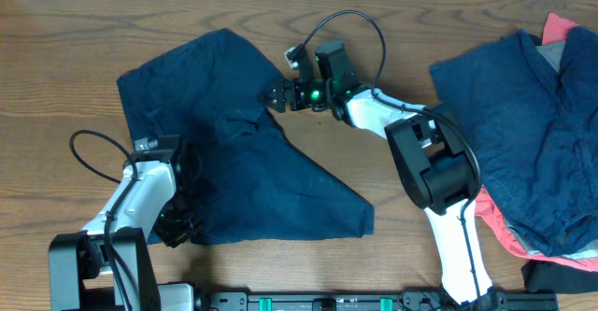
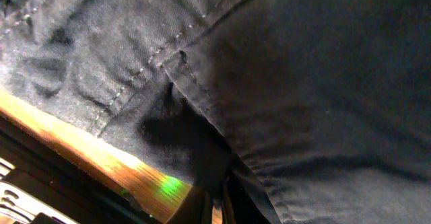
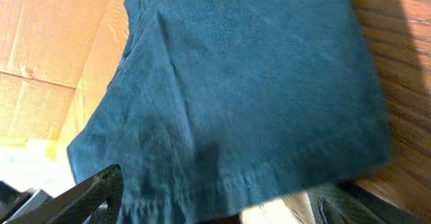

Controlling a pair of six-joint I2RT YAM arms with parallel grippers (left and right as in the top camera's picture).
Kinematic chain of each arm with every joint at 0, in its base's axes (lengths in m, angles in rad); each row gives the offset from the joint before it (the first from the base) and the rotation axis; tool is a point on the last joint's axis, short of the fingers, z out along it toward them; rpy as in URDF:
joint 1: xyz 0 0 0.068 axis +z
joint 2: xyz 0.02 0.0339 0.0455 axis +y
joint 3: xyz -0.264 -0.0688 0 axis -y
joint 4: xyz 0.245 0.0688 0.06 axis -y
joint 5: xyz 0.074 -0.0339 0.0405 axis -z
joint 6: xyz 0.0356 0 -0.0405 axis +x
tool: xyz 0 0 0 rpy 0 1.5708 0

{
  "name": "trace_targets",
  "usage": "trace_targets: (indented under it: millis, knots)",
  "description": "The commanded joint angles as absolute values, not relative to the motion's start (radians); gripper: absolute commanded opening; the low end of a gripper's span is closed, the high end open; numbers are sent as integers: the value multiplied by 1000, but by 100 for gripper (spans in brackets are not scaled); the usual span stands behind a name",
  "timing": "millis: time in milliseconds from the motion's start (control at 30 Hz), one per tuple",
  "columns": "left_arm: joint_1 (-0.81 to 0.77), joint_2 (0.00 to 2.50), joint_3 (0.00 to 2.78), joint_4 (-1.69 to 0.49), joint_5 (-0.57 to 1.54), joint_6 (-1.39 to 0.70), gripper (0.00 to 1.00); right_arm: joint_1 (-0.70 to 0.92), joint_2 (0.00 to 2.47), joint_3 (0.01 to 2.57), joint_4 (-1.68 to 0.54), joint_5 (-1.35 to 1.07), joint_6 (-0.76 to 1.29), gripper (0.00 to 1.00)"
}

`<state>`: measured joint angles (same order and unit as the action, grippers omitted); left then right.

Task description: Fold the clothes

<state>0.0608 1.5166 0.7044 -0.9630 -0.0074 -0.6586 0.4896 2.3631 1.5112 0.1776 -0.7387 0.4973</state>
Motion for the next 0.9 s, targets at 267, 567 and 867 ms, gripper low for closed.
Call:
trace_targets:
  millis: [267,567,867]
  knots:
    - [60,1509,702,-963,-27,-674,8,527,2402,1511,199,-550,527,1]
    - [60,1509,702,-963,-27,-674,7,389,2270,1553,162,-548,435,1]
    - [60,1509,702,-954,-27,-675,7,210,2130,1635,-164,-461,268,1]
